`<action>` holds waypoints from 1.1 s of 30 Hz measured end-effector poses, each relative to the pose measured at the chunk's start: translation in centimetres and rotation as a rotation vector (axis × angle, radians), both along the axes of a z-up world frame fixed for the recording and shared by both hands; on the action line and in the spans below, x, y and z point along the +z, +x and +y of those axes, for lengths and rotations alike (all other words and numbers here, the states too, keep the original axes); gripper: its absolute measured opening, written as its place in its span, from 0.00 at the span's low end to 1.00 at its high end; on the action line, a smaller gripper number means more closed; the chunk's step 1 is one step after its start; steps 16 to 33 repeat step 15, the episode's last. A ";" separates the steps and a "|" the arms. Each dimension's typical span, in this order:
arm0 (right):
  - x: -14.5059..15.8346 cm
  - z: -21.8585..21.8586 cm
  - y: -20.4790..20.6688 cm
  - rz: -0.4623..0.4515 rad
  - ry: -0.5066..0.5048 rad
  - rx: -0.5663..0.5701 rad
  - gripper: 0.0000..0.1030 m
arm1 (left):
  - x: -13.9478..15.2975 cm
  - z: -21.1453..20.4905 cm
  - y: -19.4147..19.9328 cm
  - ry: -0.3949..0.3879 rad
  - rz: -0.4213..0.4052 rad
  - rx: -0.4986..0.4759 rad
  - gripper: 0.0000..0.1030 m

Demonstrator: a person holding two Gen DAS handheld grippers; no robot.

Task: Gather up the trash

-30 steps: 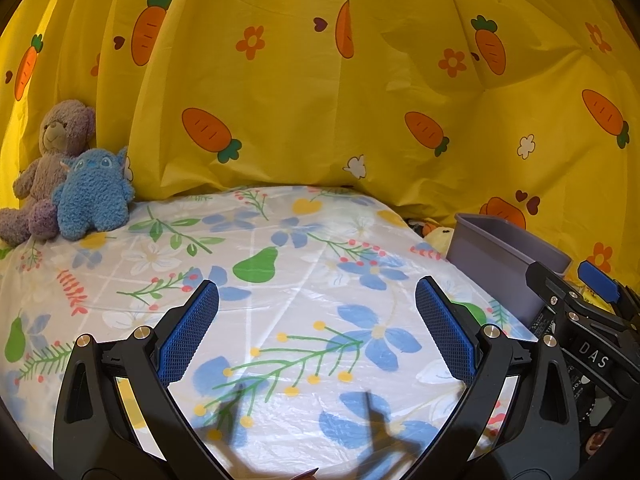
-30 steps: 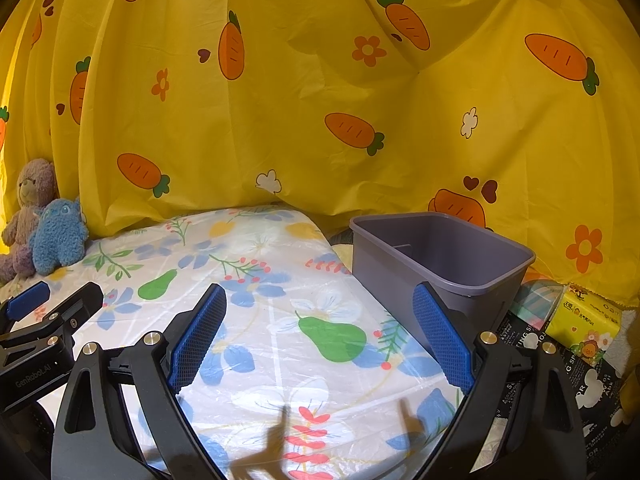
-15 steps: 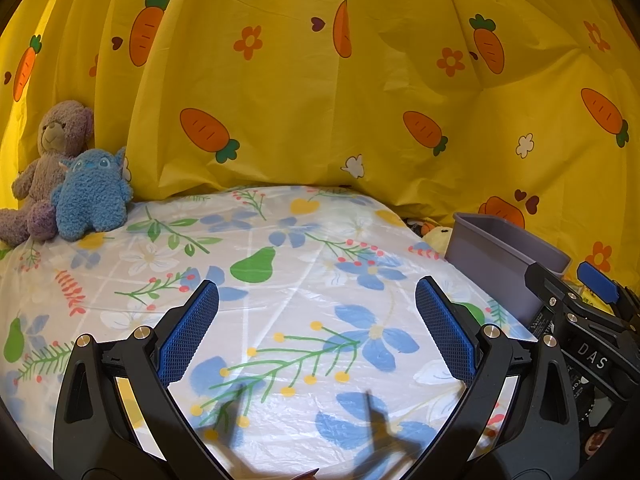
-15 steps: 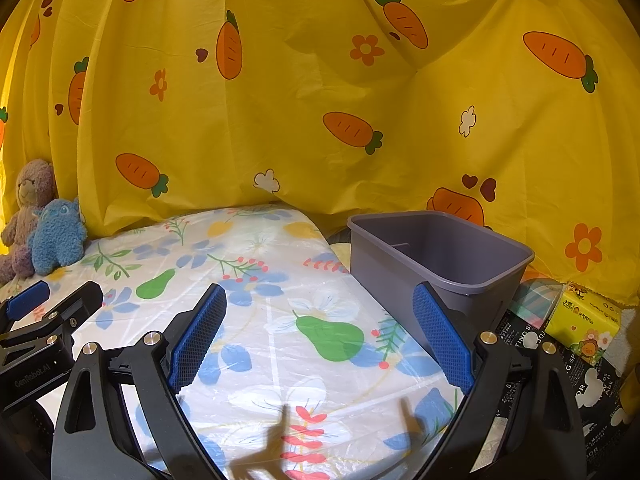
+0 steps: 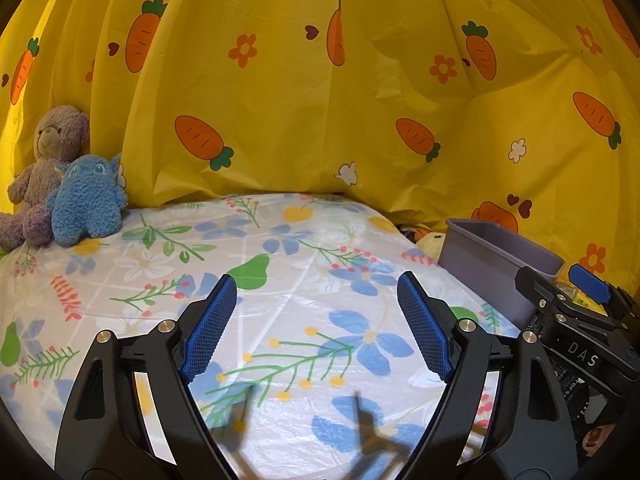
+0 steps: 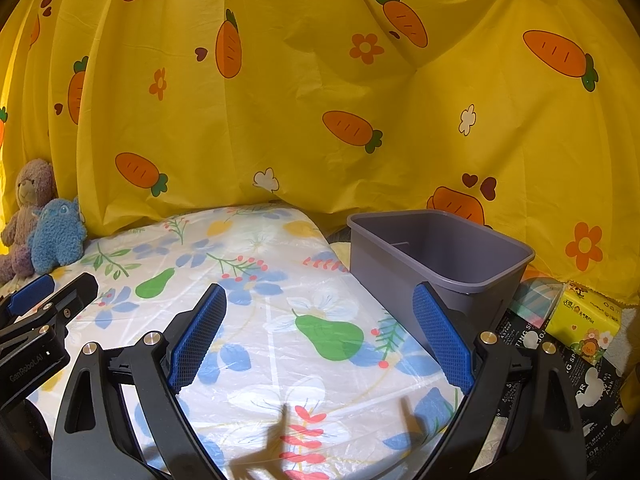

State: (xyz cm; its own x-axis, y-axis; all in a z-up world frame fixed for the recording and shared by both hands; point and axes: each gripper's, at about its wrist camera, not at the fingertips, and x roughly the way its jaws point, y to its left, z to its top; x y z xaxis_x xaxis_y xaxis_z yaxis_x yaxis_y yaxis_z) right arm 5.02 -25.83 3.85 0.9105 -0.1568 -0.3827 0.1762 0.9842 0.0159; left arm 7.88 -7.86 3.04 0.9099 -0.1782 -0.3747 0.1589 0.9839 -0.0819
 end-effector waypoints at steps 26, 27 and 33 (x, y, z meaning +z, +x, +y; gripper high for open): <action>-0.5 -0.3 0.0 0.007 0.011 -0.007 0.88 | -0.8 1.2 0.9 -0.008 0.056 0.030 0.92; -0.5 -0.3 0.0 0.007 0.011 -0.007 0.88 | -0.8 1.2 0.9 -0.008 0.056 0.030 0.92; -0.5 -0.3 0.0 0.007 0.011 -0.007 0.88 | -0.8 1.2 0.9 -0.008 0.056 0.030 0.92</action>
